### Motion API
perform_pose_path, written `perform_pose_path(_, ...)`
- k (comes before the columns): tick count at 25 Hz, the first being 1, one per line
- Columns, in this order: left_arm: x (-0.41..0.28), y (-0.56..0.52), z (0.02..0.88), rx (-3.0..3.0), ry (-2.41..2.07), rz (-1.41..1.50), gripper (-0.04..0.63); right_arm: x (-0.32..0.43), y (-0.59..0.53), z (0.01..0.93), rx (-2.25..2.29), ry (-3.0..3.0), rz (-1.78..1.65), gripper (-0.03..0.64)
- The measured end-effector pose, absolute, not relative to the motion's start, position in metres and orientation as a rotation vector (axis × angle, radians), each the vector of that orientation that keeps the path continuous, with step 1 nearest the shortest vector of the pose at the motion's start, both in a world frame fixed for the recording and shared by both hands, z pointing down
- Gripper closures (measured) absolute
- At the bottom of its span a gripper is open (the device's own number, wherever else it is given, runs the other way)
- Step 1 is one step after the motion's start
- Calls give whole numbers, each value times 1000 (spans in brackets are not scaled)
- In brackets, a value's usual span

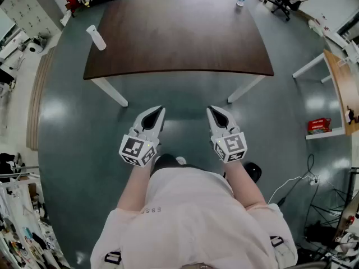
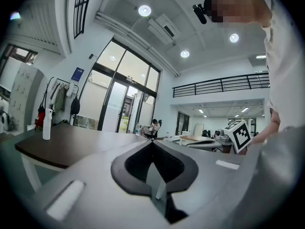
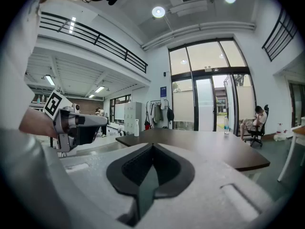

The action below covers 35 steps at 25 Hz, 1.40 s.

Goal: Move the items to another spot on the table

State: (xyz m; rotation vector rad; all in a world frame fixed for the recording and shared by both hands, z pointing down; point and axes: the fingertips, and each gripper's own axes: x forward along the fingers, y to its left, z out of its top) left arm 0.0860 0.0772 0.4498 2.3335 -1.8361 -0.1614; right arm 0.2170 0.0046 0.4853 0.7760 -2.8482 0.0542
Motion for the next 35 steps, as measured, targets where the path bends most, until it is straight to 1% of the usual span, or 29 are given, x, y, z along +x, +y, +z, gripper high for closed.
perform_pose_path(17, 87, 81, 456, 2312, -1830, -166, 578, 226, 2, 482, 860, -2863, 81, 629)
perform_pose_path(25, 77, 80, 456, 2277, -1880, -174, 580, 222, -5, 484, 824, -2870, 91, 629)
perform_pose_path(29, 58, 88, 452, 2225, -1961, -167, 578, 208, -8, 484, 760, -2891, 107, 629)
perform_pose_path(35, 10, 102, 452, 2093, -2099, -181, 580, 166, -11, 487, 618, -2904, 112, 629)
